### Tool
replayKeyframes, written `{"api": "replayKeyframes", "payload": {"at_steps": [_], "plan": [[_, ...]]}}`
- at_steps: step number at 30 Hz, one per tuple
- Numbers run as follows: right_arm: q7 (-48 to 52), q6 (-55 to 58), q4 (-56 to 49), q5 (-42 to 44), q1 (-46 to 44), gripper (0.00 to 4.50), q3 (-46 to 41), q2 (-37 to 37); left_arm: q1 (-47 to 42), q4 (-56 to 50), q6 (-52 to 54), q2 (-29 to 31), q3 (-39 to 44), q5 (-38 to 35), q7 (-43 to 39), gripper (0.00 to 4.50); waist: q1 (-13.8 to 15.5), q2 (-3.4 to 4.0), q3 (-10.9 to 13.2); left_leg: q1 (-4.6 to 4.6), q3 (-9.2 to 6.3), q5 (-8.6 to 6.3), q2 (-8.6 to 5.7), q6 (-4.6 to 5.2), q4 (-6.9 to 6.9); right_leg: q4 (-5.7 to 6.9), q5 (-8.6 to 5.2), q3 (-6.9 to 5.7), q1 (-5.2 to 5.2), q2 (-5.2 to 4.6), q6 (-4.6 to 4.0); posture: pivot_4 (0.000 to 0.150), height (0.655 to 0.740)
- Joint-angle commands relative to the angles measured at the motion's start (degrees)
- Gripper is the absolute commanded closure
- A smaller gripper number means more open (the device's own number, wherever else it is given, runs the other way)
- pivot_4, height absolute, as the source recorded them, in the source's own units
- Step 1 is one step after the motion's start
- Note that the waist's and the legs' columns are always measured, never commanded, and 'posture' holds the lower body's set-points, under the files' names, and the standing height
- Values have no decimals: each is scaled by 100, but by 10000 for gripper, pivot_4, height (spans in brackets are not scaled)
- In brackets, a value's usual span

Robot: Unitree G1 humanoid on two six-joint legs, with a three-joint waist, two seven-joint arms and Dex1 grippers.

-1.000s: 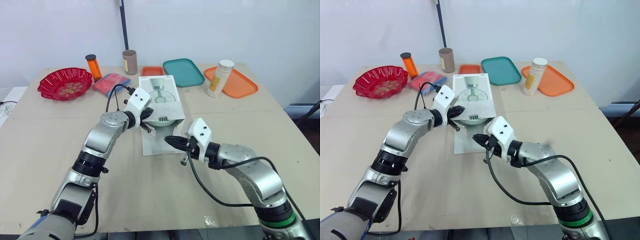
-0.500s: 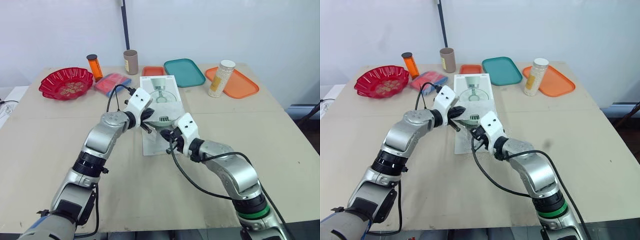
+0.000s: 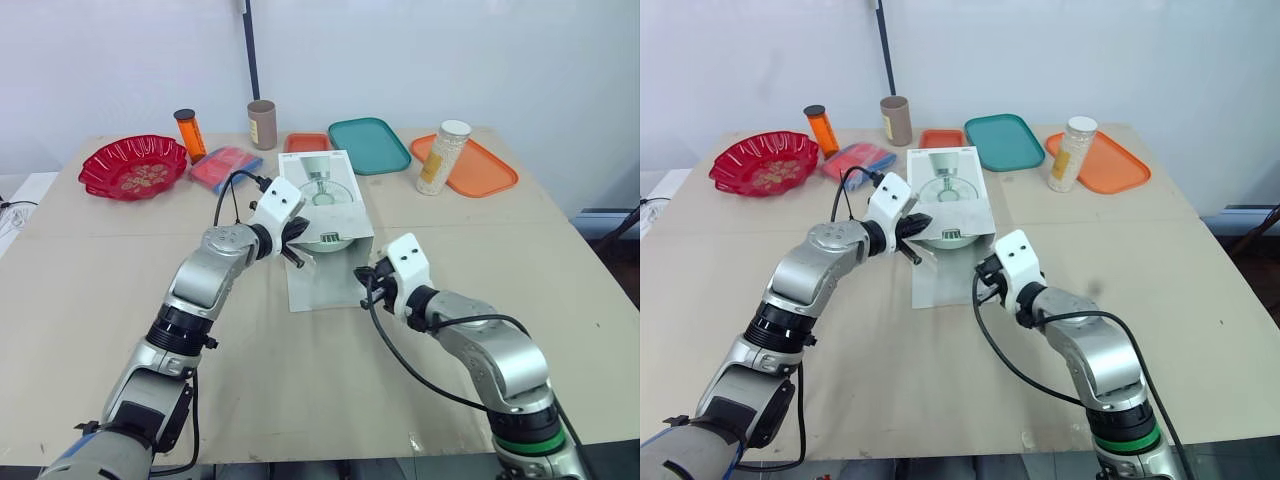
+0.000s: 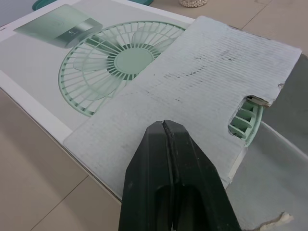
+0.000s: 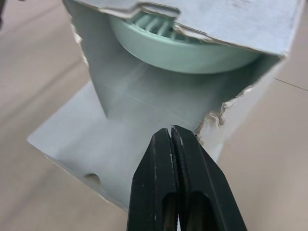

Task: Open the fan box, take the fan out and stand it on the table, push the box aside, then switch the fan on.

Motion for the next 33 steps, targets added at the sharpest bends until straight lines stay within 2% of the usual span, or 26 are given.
{"api": "replayKeyframes", "payload": {"at_steps": [1,8,16,25,33], "plan": [[-106,62,-330,-5,104,44480,-326,-130,67,-6,20,-26,-29,47,-3,45000,1,0,0,0,-1,0,0,0,0,0,0,0,0,0,0,1500,7400],[-141,-75,-217,-130,193,44480,-366,-347,97,-8,-7,-20,-25,55,-25,45000,1,0,0,0,1,0,0,1,0,0,0,0,0,0,0,1500,7400],[-102,-778,865,-500,-360,44480,-166,-342,73,9,-22,-58,-21,77,-30,45000,-1,0,0,0,3,-1,0,1,0,-1,0,1,0,0,0,1500,7400],[106,-2325,2810,-1062,-1308,44480,224,-140,193,-161,46,-12,11,86,-11,45000,-7,0,0,0,5,1,0,-1,-1,-1,0,2,-2,-1,0,1500,7400],[396,-2652,3058,-1042,-1461,44480,263,108,247,-265,113,12,48,94,20,45000,-12,0,0,0,5,11,2,-19,-3,-1,0,2,-3,-1,-1,1500,7400]]}}
